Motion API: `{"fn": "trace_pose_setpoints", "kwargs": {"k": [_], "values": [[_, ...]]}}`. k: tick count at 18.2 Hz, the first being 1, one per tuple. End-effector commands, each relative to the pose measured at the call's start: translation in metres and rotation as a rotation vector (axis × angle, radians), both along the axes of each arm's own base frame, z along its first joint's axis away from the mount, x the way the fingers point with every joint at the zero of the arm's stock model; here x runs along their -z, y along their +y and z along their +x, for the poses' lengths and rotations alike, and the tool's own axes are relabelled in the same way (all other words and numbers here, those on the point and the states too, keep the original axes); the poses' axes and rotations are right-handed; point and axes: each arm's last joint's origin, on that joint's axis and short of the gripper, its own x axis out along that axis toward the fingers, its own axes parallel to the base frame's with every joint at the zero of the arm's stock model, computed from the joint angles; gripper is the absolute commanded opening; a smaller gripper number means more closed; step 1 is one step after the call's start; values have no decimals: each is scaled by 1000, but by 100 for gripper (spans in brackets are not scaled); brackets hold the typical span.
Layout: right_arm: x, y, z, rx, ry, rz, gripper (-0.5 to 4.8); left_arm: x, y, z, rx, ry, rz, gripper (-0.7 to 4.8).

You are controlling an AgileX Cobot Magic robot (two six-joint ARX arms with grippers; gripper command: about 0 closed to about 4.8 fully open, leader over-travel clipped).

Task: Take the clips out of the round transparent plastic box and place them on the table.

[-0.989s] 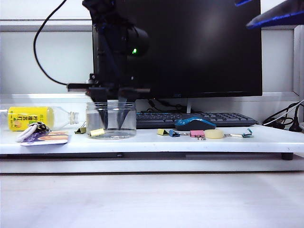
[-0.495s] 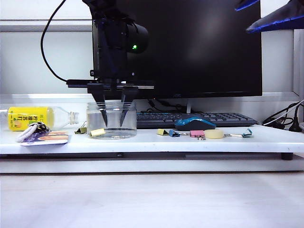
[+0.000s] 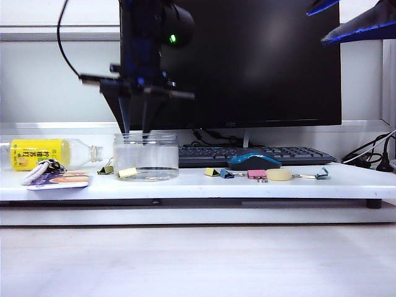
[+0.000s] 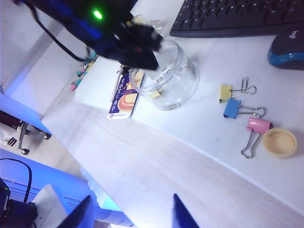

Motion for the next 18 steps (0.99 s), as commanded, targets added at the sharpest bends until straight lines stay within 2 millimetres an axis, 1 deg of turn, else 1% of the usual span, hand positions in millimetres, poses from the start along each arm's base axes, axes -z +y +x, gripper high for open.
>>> {"fn": "trace_pose_setpoints", "kwargs": {"k": [1,6,9,13,17,18], "values": [[-2,0,0,-5,-15,0,212,-8,1,-3,138,21,45,143],[0,0,0,-5,-5,-5,212,-8,0,-5,404,59,82,143],[0,0,0,14,1,-17,212,-7,-2,-6,523,94,37,142],[1,0,-1,13,7,-18,212,-10,-2,-8,592,107,23,143],[0,0,0,12,-2,-15,212,-33,6,-17,627,51,16,143],[0,0,0,15,-3,-16,212,-34,7,-17,627,51,9,143]]}}
